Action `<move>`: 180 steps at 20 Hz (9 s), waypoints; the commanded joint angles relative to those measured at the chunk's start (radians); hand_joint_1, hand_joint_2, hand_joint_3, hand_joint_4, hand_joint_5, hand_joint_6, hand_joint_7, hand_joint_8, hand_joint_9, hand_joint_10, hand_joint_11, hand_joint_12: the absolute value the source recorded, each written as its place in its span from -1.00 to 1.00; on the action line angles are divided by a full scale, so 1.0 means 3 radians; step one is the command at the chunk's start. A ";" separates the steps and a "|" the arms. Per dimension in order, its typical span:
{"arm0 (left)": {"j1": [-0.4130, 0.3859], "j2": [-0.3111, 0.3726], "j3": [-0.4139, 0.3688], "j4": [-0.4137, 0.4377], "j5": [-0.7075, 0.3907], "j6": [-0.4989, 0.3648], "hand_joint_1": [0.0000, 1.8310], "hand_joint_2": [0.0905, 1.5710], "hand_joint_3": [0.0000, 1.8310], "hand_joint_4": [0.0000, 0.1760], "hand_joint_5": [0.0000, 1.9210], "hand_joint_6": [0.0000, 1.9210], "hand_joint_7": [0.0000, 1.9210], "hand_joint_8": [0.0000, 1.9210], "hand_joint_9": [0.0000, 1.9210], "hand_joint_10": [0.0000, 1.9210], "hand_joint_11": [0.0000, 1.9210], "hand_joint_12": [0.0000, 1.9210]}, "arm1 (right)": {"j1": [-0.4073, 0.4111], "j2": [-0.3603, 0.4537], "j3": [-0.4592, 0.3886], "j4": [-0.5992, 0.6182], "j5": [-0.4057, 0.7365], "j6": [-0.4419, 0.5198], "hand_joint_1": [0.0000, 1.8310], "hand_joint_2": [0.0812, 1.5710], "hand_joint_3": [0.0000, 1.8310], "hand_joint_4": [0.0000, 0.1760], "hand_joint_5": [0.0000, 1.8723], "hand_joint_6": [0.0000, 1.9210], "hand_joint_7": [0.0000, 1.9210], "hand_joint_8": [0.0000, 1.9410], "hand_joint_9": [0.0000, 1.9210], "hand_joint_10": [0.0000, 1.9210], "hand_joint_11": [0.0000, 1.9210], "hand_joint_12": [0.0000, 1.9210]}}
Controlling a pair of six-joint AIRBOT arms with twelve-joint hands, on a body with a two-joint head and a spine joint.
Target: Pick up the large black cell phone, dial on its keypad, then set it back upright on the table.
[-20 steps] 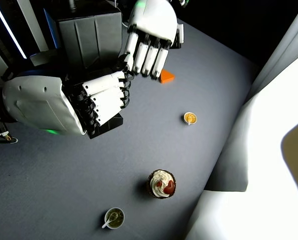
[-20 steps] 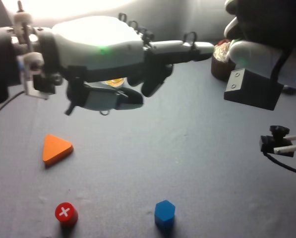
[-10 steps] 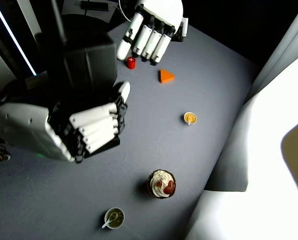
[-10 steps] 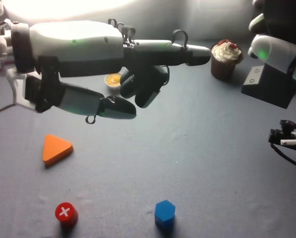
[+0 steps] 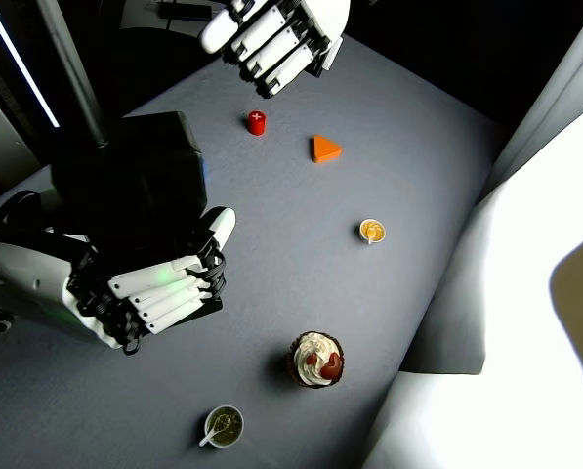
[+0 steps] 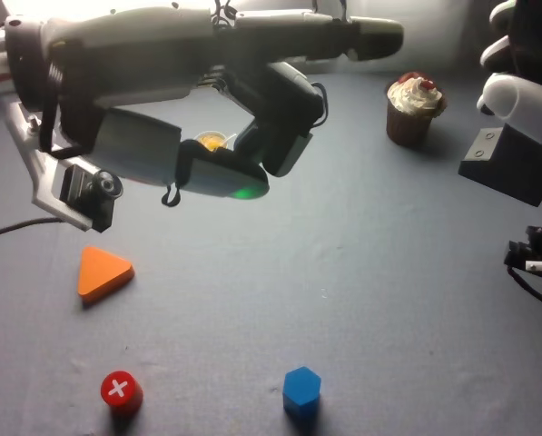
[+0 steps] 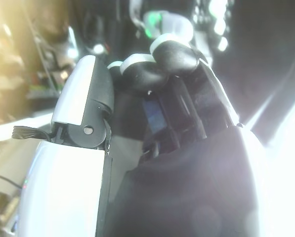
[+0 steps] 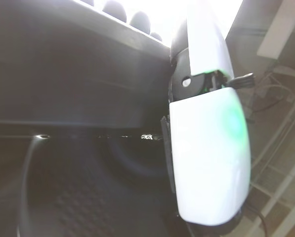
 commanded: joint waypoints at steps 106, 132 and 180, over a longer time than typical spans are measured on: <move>0.0179 0.0225 -0.0350 -0.0058 0.0540 -0.1985 -1.00 0.59 -1.00 -0.87 -0.64 -1.00 -0.46 -1.00 -0.41 -0.98 -0.98 0.20 | -0.1160 -0.0532 0.0931 -0.0456 0.0958 0.1392 0.37 0.39 -1.00 -1.00 -0.02 0.05 0.09 -0.04 0.12 -0.26 0.02 0.07; 0.0198 0.0227 -0.0305 -0.0252 0.0576 -0.1913 -1.00 0.60 -1.00 -0.65 -0.66 -1.00 -0.47 -0.99 -0.44 -1.00 -1.00 0.19 | -0.1135 -0.0532 0.0991 -0.0454 0.0958 0.1384 -0.21 0.29 -0.99 -0.66 -0.49 -1.00 -0.60 -1.00 -0.63 -1.00 -1.00 0.06; 0.0198 0.0200 -0.0313 -0.0336 0.0602 -0.1929 -1.00 0.61 -1.00 -0.57 -0.66 -1.00 -0.48 -1.00 -0.42 -0.99 -0.97 0.23 | -0.0925 0.0912 -0.0248 -0.0644 0.1143 0.1191 -0.30 0.37 -1.00 -0.86 -0.44 -1.00 -0.52 -1.00 -0.61 -1.00 -1.00 0.06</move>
